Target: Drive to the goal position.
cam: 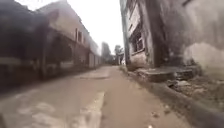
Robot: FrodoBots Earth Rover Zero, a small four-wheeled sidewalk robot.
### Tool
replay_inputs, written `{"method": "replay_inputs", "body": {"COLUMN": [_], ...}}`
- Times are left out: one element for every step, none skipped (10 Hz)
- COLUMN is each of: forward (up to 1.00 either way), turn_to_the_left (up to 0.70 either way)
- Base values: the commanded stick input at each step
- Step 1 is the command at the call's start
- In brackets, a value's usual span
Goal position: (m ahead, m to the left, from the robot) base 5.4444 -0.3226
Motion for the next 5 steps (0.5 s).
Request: {"method": "replay_inputs", "body": {"forward": [1.0, 1.0, 1.0, 1.0, 1.0], "turn_to_the_left": [-0.27, 0.0, 0.0, 0.0, 0.0]}}
